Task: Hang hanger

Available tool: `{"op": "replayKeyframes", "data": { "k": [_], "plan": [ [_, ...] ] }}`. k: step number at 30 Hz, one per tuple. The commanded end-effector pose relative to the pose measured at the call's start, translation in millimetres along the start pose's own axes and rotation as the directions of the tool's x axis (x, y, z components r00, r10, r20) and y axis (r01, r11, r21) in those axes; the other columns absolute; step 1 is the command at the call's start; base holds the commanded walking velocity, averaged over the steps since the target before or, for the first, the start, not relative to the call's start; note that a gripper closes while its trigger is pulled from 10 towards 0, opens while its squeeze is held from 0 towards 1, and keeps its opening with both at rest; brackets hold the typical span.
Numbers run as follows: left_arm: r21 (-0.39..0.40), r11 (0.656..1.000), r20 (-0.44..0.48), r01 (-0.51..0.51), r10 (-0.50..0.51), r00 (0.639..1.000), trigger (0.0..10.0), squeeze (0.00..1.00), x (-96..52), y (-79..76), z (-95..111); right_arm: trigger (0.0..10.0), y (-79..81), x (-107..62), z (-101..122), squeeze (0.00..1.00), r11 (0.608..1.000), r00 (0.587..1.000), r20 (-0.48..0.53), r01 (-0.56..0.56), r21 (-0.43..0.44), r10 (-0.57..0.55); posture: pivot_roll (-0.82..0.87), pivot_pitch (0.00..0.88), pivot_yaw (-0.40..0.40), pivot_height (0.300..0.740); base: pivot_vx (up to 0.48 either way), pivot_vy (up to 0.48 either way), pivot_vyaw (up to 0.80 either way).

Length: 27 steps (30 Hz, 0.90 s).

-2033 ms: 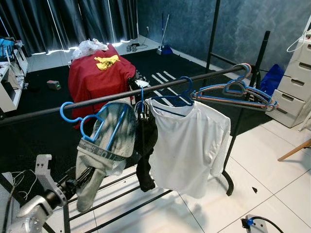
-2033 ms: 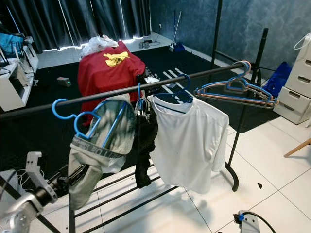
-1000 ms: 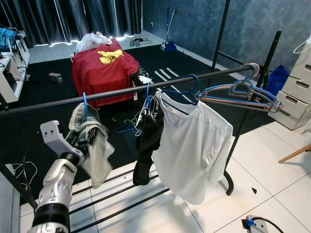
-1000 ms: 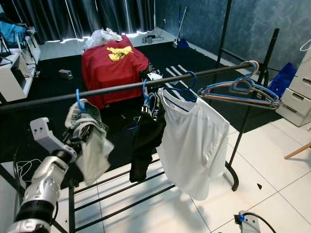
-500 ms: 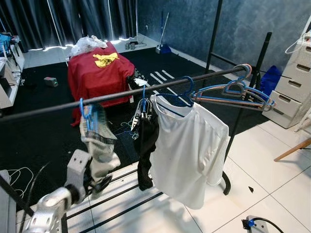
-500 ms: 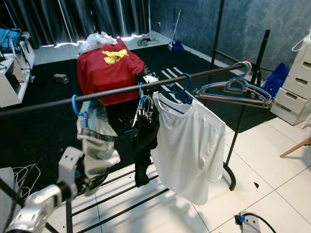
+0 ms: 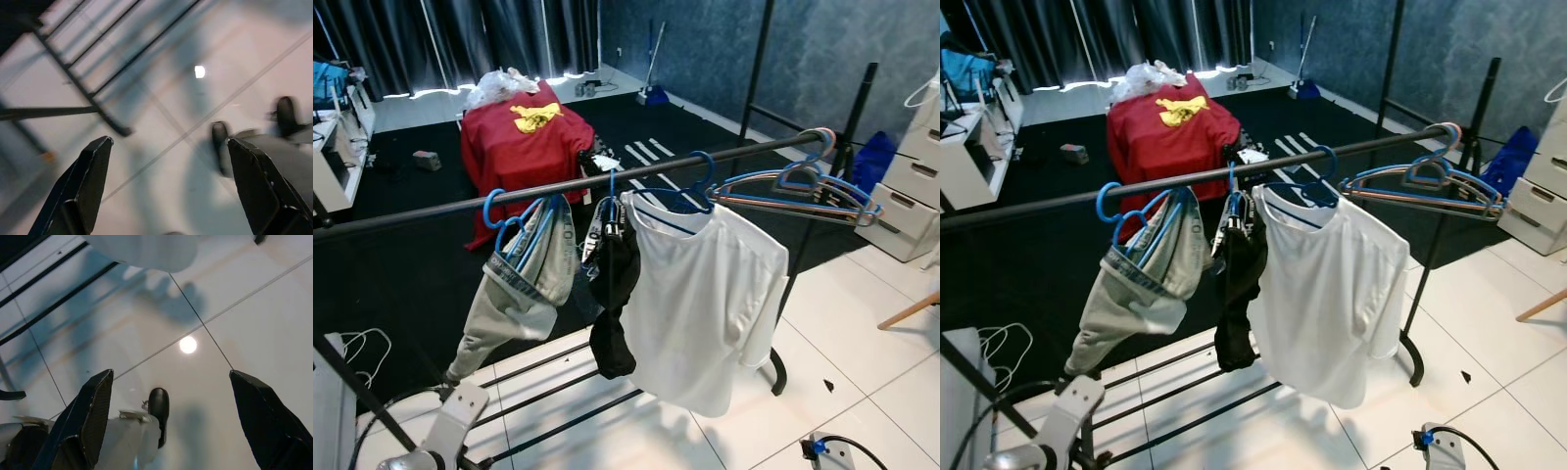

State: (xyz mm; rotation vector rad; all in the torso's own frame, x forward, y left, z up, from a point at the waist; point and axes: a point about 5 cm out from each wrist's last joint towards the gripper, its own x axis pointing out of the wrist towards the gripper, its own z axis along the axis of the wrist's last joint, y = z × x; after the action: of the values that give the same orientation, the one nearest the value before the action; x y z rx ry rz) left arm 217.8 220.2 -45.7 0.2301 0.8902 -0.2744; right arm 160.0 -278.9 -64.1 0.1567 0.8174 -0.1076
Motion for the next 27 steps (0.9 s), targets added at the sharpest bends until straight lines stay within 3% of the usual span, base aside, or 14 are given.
{"op": "replayKeyframes", "data": {
  "k": [1,7,12,13,15,16,27],
  "plan": [
    [0.005,0.999,-0.039,-0.046,0.046,0.998,10.0,0.0,2.9,1.4,-1.9,10.0,-0.1,-0.6,-3.5,0.0,1.0,1.0,-0.018,0.001,-0.001,-0.001,0.18,0.0,0.006,0.74,-0.48,0.0,0.0],
    [-0.01,0.997,-0.078,-0.072,0.071,0.994,10.0,0.0,8.7,-4.6,-1.7,10.0,0.3,-0.2,-3.0,0.0,1.0,1.0,-0.021,0.0,-0.005,0.0,0.18,0.0,0.001,0.74,-0.48,0.0,0.0],
    [-0.045,0.998,-0.129,-0.043,0.037,0.991,10.0,0.0,14.2,-21.7,-9.5,10.0,0.9,0.2,-2.8,0.0,1.0,1.0,-0.021,0.004,-0.003,-0.004,0.16,0.0,0.01,0.74,-0.463,0.0,0.0],
    [-0.112,0.994,-0.135,-0.021,0.006,0.991,10.0,0.0,16.5,-31.5,-11.8,10.0,1.1,0.4,-2.9,0.0,1.0,1.0,-0.021,0.007,-0.002,-0.007,0.16,0.0,0.01,0.74,0.0,0.0,0.0],
    [-0.112,0.994,-0.135,-0.021,0.006,0.991,10.0,0.0,16.5,-31.5,-11.8,10.0,1.1,0.4,-2.9,0.0,1.0,1.0,-0.021,0.007,-0.002,-0.007,0.16,0.0,0.01,0.74,0.0,0.0,0.0],
    [-0.15,0.989,-0.134,-0.004,-0.016,0.991,10.0,0.0,17.8,-37.9,-12.7,10.0,1.2,0.5,-2.9,0.0,1.0,1.0,-0.022,0.01,-0.003,-0.01,0.16,0.0,0.008,0.74,0.0,0.0,0.0],
    [-0.128,0.992,-0.122,-0.001,-0.014,0.992,10.0,0.0,24.1,-61.3,-9.5,10.0,2.5,1.1,-3.4,0.0,1.0,1.0,-0.028,0.011,-0.008,-0.011,0.14,0.0,0.013,0.74,0.0,-0.309,0.0]
  ]
}}
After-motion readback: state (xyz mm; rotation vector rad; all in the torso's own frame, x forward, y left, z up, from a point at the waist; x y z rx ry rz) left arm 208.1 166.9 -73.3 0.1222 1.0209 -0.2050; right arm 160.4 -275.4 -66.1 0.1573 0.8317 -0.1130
